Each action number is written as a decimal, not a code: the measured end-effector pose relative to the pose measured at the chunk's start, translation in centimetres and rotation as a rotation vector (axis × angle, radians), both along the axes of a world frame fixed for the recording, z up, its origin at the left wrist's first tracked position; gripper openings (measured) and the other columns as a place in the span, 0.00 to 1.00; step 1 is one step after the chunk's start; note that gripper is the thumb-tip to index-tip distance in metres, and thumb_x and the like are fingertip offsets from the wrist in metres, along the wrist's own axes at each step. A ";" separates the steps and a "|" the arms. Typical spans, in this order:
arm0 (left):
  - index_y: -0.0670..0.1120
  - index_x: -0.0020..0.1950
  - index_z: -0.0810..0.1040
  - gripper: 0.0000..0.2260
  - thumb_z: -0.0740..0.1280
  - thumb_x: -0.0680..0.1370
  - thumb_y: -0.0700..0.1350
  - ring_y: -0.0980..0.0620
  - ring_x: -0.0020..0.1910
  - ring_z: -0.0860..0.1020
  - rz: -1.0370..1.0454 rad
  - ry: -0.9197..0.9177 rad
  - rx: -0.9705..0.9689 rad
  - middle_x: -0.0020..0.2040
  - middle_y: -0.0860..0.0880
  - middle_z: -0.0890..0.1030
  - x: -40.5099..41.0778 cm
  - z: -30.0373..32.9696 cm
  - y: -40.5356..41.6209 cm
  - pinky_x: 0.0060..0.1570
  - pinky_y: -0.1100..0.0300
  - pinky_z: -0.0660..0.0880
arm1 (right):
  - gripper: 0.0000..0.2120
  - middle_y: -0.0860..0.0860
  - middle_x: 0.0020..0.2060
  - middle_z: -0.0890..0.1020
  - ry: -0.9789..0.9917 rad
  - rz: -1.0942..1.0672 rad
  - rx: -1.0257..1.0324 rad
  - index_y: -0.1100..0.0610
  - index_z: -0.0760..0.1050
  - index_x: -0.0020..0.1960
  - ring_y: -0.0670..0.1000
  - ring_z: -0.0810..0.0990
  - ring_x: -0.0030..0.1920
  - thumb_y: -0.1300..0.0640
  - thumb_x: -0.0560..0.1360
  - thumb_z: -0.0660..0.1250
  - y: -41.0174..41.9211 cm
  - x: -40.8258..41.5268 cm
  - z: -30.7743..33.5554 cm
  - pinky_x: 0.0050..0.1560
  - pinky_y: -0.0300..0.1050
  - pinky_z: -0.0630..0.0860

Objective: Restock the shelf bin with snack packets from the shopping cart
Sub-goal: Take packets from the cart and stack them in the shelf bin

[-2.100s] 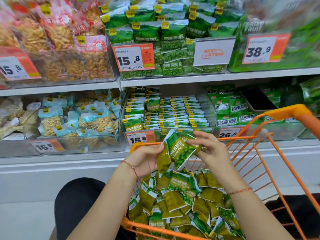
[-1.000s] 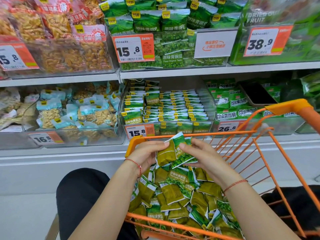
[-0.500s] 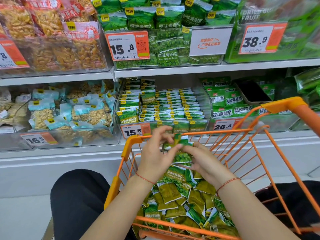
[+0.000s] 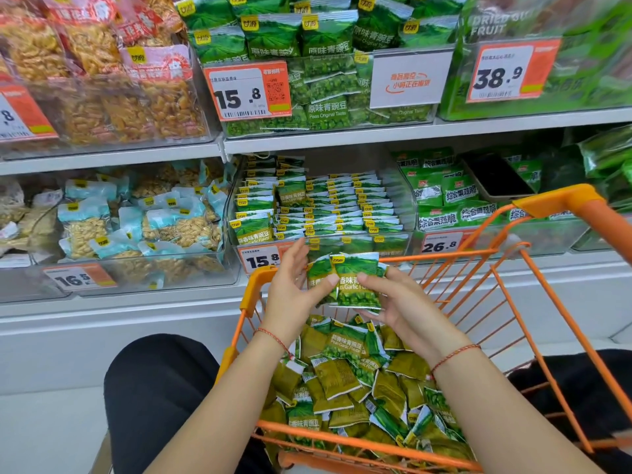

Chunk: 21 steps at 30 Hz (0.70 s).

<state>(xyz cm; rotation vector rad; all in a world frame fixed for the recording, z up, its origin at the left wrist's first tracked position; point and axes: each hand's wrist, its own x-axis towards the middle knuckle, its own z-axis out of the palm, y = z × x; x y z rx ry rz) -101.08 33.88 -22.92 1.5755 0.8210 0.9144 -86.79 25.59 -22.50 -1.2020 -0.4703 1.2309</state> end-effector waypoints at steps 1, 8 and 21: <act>0.50 0.72 0.63 0.32 0.73 0.72 0.40 0.56 0.66 0.69 0.013 -0.017 -0.063 0.69 0.51 0.69 0.0 0.2 0.1 0.64 0.61 0.68 | 0.28 0.53 0.65 0.69 0.018 -0.014 -0.001 0.56 0.64 0.68 0.51 0.69 0.66 0.61 0.72 0.71 0.1 0.0 -0.1 0.53 0.54 0.79; 0.52 0.65 0.69 0.27 0.74 0.69 0.44 0.55 0.65 0.69 0.073 -0.055 -0.138 0.66 0.52 0.72 -0.1 0.5 0.0 0.63 0.62 0.66 | 0.34 0.51 0.67 0.70 -0.068 0.001 0.029 0.56 0.56 0.74 0.51 0.68 0.68 0.57 0.74 0.70 -0.1 -0.7 0.3 0.62 0.59 0.73; 0.51 0.78 0.45 0.37 0.61 0.76 0.58 0.56 0.75 0.54 -0.003 0.293 0.020 0.77 0.54 0.53 0.8 0.8 -2.2 0.65 0.63 0.55 | 0.31 0.45 0.73 0.60 -0.144 0.060 0.075 0.51 0.57 0.76 0.45 0.61 0.71 0.46 0.77 0.63 0.0 -2.3 0.5 0.64 0.52 0.71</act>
